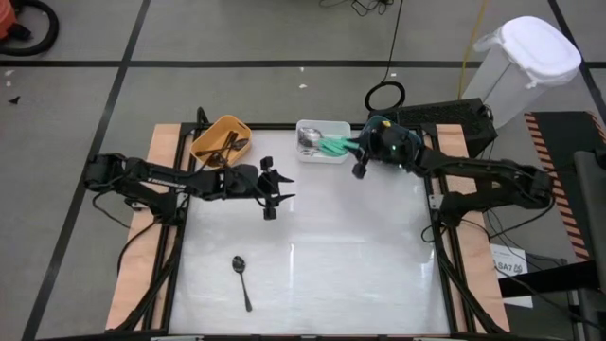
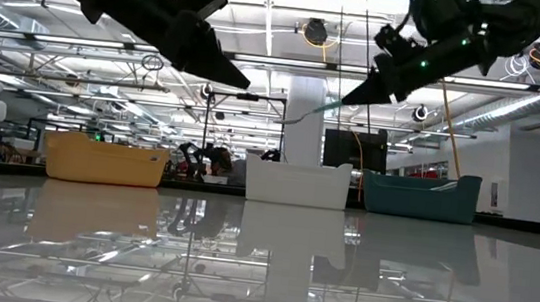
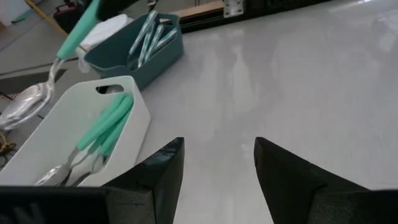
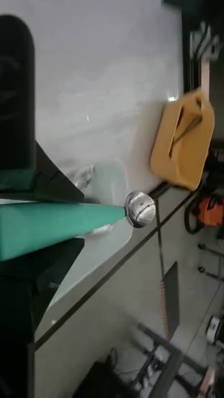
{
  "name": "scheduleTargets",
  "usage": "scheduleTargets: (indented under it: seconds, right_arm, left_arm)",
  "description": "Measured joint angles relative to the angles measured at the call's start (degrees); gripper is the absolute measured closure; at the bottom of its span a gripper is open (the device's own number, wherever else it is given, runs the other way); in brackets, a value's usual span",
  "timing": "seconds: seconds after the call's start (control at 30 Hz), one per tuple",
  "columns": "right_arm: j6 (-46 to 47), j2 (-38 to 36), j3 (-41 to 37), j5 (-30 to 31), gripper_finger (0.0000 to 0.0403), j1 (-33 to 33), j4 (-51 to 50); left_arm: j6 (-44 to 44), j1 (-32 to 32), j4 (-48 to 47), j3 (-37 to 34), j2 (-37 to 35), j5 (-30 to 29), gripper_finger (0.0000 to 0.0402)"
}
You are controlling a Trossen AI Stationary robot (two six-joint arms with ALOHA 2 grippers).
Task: Sort silverware by color (type)
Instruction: Put the blue spoon into the white bin
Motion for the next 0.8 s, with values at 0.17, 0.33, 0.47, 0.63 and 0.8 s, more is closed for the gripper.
scheduleTargets:
  seconds: [0.17, 0.33, 0.47, 0.63, 0.8]
  right_arm:
    - [1.2, 3.3, 0.0, -3.8, 0.0326, -5.5, 3.2]
    - [1.4, 8.7, 0.6, -6.3, 0.0326, -8.3, 5.7]
    - [1.4, 12.6, 2.1, -6.3, 0.0325, -9.2, 6.3]
    - [0.0, 16.6, 4.2, -6.3, 0.0325, -9.9, 6.4]
    - [-1.9, 20.3, 6.5, -6.5, 0.0323, -10.2, 6.0]
  left_arm:
    - [0.5, 1.6, -0.2, 0.0, 0.0, 0.1, 0.0206]
    - [0.4, 2.7, -0.7, 0.0, 0.0, 0.1, 0.0206]
    - [0.1, 2.8, -1.6, 0.0, 0.0, 0.1, 0.0206]
    - [-1.3, 2.7, -3.2, 0.0, 0.0, 0.1, 0.0206]
    - [-2.4, 2.7, -4.2, 0.0, 0.7, 0.1, 0.0206]
